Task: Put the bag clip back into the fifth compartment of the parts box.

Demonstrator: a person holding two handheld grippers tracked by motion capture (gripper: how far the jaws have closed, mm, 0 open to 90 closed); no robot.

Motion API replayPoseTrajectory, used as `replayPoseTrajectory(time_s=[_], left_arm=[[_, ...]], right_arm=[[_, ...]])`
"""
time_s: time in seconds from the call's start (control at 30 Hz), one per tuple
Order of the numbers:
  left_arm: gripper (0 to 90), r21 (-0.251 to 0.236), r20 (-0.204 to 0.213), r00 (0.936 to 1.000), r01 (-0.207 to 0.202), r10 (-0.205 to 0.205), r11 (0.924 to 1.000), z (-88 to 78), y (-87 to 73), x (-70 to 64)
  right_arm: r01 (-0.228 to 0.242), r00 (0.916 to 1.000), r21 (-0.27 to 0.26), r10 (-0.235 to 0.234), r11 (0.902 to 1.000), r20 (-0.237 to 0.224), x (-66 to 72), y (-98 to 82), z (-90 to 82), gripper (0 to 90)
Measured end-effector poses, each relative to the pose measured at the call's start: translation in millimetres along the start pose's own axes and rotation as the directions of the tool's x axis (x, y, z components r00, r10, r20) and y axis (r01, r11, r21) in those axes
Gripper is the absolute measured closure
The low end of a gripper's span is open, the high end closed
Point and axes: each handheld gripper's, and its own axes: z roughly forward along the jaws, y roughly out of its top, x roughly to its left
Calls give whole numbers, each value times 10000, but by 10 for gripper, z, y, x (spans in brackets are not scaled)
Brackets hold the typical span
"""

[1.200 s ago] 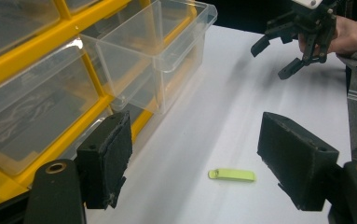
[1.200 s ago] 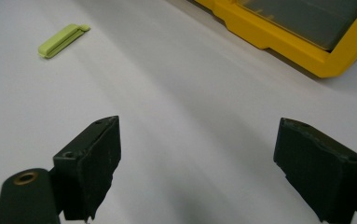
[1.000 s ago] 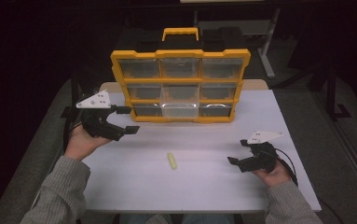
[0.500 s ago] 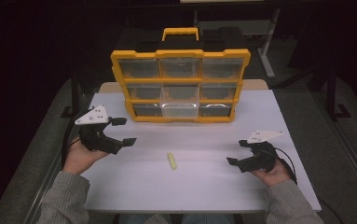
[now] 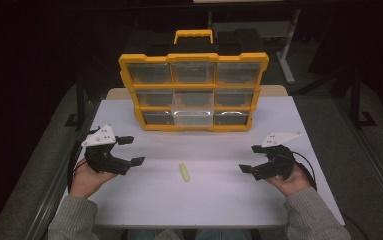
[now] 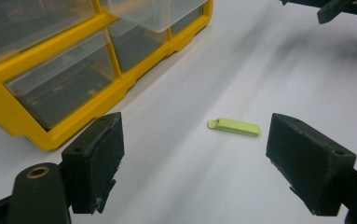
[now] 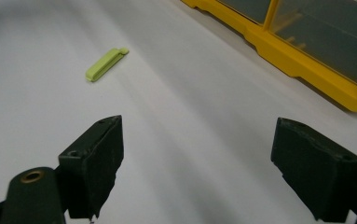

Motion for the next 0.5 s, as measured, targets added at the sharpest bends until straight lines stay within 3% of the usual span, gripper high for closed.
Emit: replayPoseTrajectory(time_s=[0.5], left_arm=[[191,-118,-272,9995,159,-162,9998,4,-138,-21]], right_arm=[[571,9973,470,-548,9973,-495,243,358,221,193]])
